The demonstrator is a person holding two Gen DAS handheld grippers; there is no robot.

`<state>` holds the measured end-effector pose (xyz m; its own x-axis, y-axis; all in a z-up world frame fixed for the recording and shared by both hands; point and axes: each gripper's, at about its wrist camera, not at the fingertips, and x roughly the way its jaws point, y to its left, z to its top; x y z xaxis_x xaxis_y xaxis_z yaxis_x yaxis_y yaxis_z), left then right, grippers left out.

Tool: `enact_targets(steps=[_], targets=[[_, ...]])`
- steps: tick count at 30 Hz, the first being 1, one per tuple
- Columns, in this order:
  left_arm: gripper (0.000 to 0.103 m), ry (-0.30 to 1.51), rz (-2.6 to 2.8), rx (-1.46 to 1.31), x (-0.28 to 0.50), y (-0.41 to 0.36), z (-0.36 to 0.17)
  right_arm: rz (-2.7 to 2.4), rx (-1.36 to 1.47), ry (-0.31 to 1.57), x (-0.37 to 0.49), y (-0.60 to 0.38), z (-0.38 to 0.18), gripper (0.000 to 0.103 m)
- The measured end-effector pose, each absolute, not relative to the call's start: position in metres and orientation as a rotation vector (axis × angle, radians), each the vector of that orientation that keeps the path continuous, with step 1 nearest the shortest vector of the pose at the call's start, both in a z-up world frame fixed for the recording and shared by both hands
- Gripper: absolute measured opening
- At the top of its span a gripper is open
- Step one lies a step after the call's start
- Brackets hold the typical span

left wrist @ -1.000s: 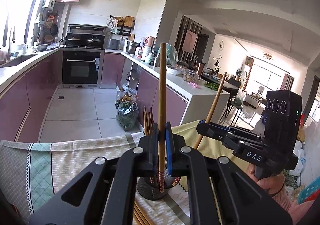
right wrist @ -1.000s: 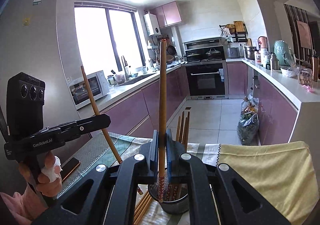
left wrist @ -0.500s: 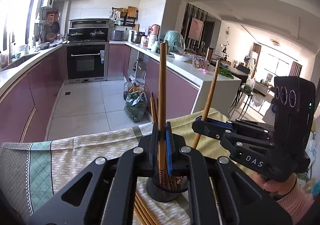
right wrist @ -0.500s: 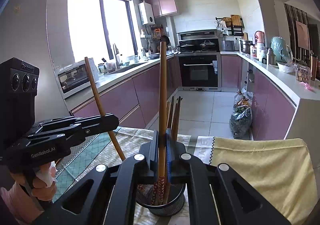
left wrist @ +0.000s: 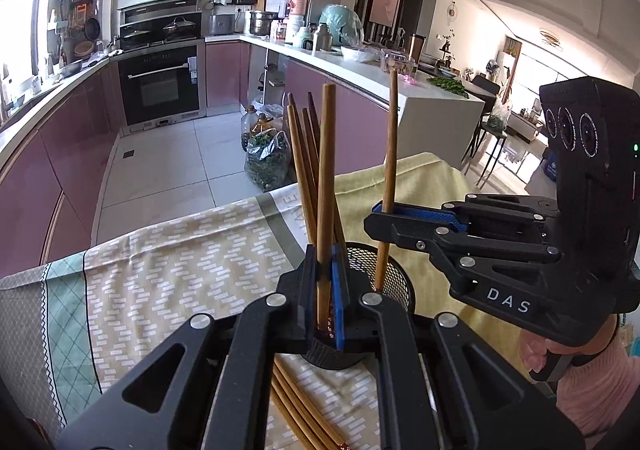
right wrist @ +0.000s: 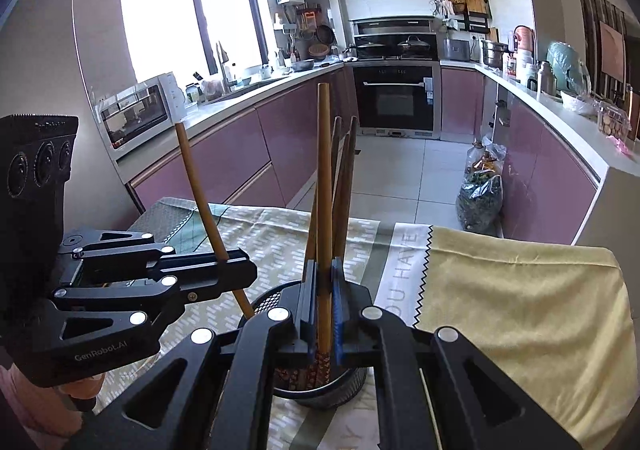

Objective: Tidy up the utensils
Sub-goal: 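Lower both chopsticks into the mesh cup and open both grippers, then withdraw both grippers from the cup toward the loose chopsticks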

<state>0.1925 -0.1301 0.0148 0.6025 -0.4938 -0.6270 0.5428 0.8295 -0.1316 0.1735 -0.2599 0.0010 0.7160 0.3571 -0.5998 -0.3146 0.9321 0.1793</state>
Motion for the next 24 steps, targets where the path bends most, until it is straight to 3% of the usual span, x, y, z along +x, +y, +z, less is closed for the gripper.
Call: enact_targets(steps=[13, 19, 24], targets=[[0.008, 0.753, -0.569, 0.052, 0.213, -0.128, -0.005, 0.358, 0.115, 0.708, 0.182, -0.264, -0.011, 0.008], [0.017, 0.713, -0.542, 0.030, 0.200, -0.116, -0.004, 0.365, 0.109, 0.692, 0.176, -0.263, -0.010, 0.016], [0.022, 0.661, -0.524, 0.028, 0.180, -0.103, 0.001, 0.366, 0.117, 0.687, 0.169, -0.264, -0.010, 0.017]])
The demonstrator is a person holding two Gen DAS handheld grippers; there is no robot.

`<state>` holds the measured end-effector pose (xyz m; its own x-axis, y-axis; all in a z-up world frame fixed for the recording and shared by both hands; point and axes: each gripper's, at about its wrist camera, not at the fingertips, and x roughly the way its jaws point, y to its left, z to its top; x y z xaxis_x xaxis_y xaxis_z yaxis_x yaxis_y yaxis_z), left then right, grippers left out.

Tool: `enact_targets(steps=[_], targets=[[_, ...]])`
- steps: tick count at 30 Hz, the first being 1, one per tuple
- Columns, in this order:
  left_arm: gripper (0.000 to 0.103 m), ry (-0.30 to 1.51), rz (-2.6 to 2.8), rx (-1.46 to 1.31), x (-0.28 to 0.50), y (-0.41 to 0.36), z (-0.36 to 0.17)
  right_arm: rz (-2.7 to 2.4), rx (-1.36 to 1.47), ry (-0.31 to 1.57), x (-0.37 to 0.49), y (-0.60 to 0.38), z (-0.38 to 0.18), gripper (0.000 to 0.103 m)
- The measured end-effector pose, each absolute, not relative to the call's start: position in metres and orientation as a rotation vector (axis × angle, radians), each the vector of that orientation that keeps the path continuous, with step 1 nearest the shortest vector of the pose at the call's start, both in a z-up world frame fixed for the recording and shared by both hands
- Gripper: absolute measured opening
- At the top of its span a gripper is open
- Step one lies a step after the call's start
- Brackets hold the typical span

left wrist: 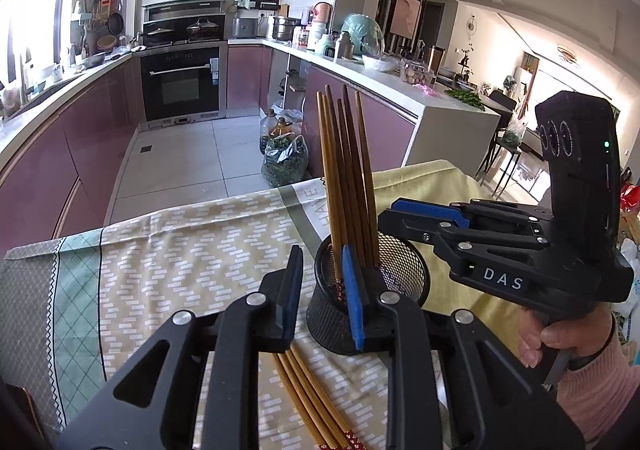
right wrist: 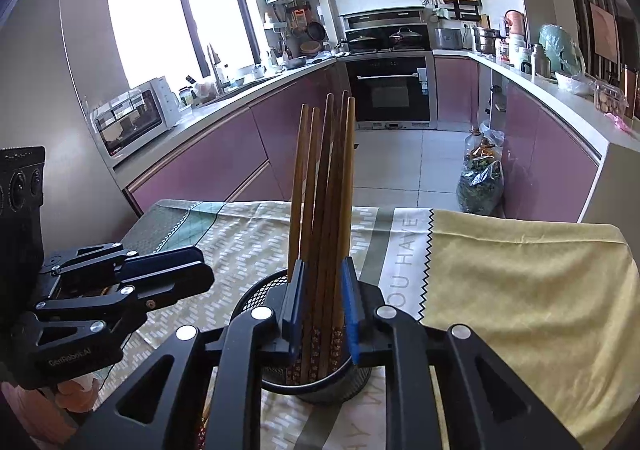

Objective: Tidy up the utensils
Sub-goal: 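Withdraw both grippers from the cup toward the loose chopsticks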

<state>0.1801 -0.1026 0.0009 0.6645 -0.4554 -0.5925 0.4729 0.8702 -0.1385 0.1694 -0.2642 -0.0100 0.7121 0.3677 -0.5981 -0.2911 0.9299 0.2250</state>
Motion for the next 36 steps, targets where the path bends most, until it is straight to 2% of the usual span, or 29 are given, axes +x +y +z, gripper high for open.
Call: enact_targets(steps=[3, 12, 15, 26, 36], targets=[[0.024, 0.638, -0.518, 0.029, 0.168, -0.093, 0.003, 0.388, 0.121, 0.679, 0.161, -0.263, -0.008, 0.017], [0.032, 0.638, -0.473, 0.044, 0.136, -0.065, -0.014, 0.537, 0.091, 0.646, 0.111, -0.242, 0.000, 0.026], [0.034, 0.673, -0.463, 0.049, 0.129, -0.058, -0.029, 0.567, 0.085, 0.673, 0.100, -0.233, -0.010, 0.029], [0.036, 0.831, -0.454, 0.031, 0.112, -0.042, -0.092, 0.561, 0.110, 0.865, 0.094, -0.208, -0.082, 0.029], [0.037, 0.874, -0.457, 0.029, 0.102, -0.045, -0.107, 0.544, 0.092, 0.911, 0.081, -0.196, -0.102, 0.029]])
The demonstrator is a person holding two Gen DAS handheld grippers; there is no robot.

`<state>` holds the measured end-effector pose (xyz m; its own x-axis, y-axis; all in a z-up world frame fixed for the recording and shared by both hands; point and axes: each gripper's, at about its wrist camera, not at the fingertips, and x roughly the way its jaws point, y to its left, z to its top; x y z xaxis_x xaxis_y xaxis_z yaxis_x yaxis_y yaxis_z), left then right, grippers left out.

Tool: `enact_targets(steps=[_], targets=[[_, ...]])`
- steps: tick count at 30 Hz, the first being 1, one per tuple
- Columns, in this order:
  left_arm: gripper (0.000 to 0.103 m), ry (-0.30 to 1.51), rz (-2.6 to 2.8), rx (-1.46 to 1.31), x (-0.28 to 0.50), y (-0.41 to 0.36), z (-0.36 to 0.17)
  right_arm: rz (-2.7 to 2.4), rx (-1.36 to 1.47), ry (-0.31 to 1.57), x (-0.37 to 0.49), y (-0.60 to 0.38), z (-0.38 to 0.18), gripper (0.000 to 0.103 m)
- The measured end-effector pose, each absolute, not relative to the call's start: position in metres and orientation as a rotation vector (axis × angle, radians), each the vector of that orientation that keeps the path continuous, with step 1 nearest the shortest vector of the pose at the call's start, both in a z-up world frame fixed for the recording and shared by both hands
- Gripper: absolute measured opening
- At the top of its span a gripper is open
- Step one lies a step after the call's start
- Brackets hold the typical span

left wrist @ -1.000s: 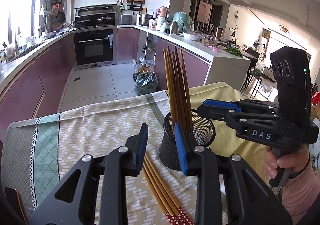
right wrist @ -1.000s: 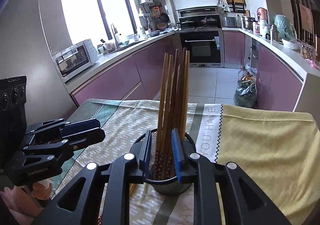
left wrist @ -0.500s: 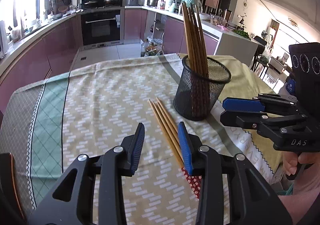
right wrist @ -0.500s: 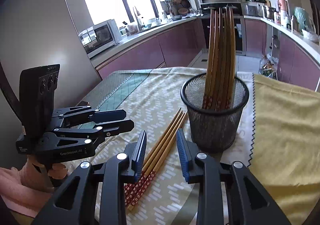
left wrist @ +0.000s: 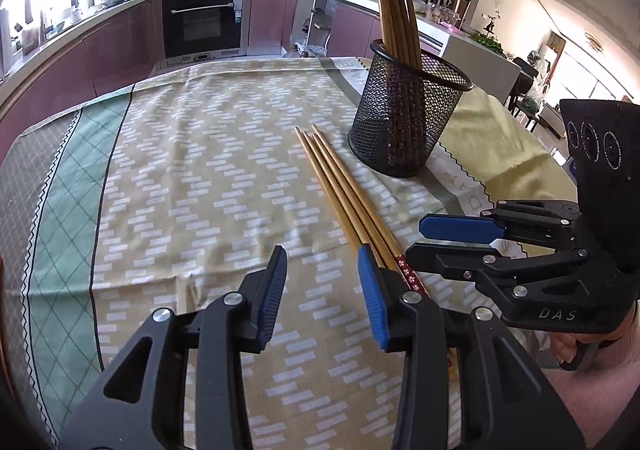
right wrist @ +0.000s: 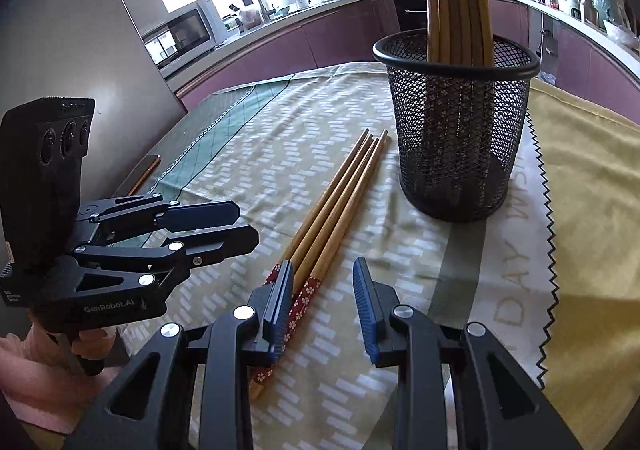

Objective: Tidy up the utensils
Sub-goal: 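Withdraw both grippers from the cup toward the loose chopsticks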

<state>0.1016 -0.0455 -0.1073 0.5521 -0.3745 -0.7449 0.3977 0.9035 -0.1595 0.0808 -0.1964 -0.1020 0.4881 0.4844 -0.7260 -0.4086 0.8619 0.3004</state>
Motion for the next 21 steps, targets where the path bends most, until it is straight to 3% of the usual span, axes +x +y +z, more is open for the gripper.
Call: enact_targets(steps=[21], targets=[[0.040, 0.895, -0.465, 0.032, 0.103, -0.054, -0.115, 0.494, 0.020, 0.917, 0.080, -0.183, -0.107, 0.029]])
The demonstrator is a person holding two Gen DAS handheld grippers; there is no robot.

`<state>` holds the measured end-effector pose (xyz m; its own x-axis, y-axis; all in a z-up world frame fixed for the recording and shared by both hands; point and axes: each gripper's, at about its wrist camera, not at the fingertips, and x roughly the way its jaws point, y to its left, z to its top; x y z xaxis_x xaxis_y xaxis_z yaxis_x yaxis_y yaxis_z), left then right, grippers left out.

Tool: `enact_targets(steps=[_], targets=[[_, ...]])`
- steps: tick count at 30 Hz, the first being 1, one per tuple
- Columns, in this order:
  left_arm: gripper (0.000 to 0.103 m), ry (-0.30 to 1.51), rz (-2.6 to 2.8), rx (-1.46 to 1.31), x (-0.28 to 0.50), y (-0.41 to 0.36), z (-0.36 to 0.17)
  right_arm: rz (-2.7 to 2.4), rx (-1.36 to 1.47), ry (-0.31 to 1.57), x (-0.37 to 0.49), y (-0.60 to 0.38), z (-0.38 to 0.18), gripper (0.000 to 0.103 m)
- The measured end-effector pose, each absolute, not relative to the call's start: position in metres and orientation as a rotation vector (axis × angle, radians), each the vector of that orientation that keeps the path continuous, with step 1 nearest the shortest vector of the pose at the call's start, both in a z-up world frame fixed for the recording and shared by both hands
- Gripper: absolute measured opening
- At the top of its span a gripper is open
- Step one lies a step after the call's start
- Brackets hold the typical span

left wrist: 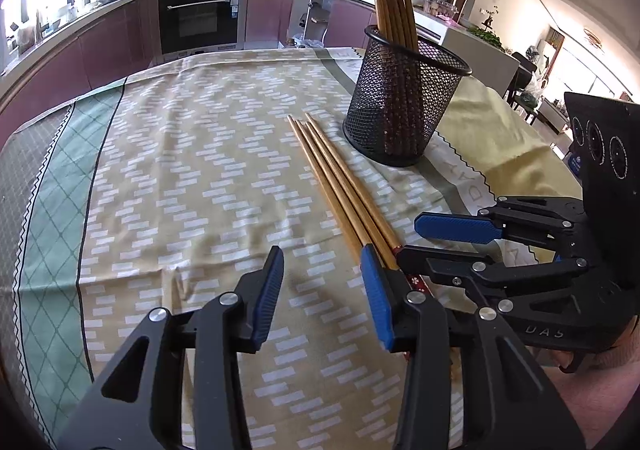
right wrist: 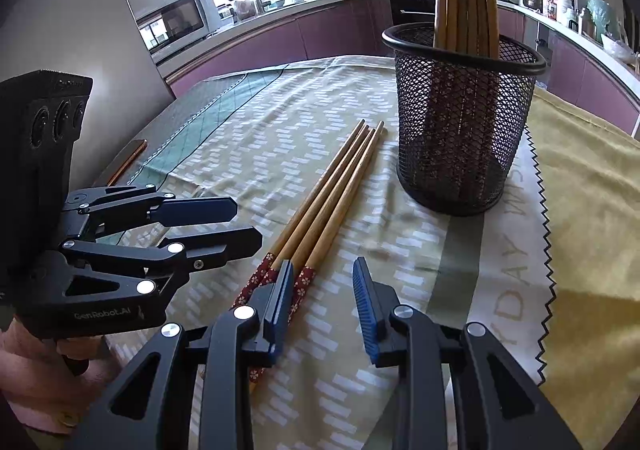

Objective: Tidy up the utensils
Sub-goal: 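Withdraw both grippers from the cup toward the loose chopsticks, then close the left gripper on a chopstick while the right gripper grasps another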

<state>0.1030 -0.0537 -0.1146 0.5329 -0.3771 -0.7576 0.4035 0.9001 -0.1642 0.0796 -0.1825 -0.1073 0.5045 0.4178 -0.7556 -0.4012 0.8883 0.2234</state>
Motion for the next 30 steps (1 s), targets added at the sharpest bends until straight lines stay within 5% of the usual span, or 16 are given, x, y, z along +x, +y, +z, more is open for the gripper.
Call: enact_targets(steps=[30], targets=[[0.039, 0.908, -0.428, 0.083, 0.117, -0.069, -0.124, 0.469, 0.023, 0.931, 0.083, -0.190, -0.107, 0.028]])
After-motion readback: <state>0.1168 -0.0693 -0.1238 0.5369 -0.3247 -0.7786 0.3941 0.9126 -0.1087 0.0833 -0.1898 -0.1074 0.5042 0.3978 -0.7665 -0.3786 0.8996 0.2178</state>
